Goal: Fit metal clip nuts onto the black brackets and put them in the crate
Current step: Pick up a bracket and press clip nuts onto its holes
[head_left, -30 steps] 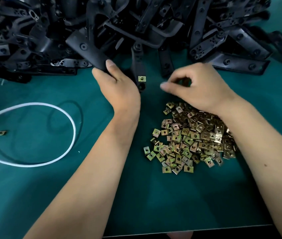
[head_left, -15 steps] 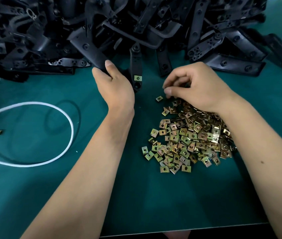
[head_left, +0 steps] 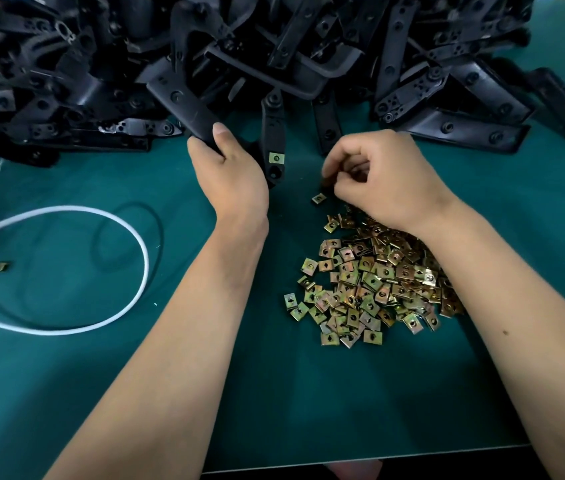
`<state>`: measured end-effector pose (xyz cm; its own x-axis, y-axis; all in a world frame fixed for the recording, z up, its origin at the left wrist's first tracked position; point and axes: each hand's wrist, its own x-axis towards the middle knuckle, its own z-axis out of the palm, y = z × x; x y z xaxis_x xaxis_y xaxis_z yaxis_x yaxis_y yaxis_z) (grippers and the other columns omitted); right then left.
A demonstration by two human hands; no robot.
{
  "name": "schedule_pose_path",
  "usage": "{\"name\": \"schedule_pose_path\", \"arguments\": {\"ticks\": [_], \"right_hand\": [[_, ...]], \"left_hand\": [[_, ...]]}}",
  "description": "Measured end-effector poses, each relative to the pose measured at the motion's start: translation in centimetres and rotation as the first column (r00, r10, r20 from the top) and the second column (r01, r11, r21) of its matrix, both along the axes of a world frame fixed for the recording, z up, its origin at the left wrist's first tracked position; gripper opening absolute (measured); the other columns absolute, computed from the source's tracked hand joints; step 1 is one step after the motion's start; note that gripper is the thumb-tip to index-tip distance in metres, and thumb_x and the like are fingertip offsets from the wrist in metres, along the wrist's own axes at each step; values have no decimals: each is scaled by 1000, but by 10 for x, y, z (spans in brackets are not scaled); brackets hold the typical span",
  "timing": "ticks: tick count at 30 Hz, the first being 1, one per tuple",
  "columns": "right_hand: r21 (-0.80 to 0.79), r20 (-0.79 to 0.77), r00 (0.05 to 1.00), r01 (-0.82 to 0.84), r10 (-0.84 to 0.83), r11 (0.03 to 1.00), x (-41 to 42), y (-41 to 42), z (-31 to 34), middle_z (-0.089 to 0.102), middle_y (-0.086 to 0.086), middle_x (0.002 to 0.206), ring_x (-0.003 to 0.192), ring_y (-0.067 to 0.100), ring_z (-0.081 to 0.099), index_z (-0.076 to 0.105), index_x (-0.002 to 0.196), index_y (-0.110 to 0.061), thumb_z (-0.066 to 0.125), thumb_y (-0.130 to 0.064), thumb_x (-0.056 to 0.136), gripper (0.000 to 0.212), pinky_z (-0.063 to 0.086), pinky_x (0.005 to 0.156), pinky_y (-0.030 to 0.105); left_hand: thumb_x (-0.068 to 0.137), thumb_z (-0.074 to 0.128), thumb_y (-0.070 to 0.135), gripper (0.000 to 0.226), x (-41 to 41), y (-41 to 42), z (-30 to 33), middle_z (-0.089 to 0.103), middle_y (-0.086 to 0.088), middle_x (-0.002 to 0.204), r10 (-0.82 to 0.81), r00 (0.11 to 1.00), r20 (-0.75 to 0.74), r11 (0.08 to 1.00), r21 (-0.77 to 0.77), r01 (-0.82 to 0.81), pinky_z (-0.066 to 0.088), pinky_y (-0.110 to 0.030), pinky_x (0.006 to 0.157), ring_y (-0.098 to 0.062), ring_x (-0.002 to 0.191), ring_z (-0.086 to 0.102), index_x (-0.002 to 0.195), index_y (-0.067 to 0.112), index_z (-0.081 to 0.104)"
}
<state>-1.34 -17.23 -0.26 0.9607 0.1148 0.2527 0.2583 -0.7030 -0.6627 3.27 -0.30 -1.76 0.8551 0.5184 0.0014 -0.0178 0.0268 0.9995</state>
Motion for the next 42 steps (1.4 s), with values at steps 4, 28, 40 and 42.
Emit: {"name": "schedule_pose_path", "arguments": {"ticks": [4, 28, 40, 42], "right_hand": [[2, 20, 1000, 10, -10, 1000, -1, 1, 0, 76, -3, 85, 82, 12, 71, 75, 104, -16, 66, -1, 87, 25, 57, 81, 32], [-306, -61, 987, -158, 146, 939, 3, 5, 0, 61, -3, 105, 105, 18, 47, 75, 100, -25, 80, -32, 88, 15, 36, 89, 28], [788, -89, 996, 77, -11, 611, 1, 12, -2, 75, 4, 85, 81, 16, 74, 75, 104, -5, 66, 5, 95, 17, 57, 75, 23], [901, -123, 990, 80, 73, 427, -1, 18, -3, 73, 9, 87, 88, 29, 77, 72, 106, 3, 63, 13, 93, 18, 60, 79, 26]], "left_hand": [[110, 40, 30, 29, -1, -1, 1, 43, 10, 81, -7, 1000, 5, 1000, 3, 7, 36, -18, 65, -5, 67, 39, 83, 22, 39], [104, 53, 22, 10, 3, 9, -2, 51, 10, 82, -65, 998, 0, 995, 82, 65, 38, -20, 66, -6, 69, 46, 97, 15, 53], [97, 52, 13, 19, -3, 2, 4, 54, 2, 81, -266, 964, 20, 935, -236, 263, 39, -41, 77, -21, 83, 48, 80, 21, 51], [94, 51, 14, 16, -5, 1, 4, 51, 0, 82, -263, 964, 27, 939, -221, 262, 38, -42, 76, -22, 83, 45, 80, 20, 49]]}}
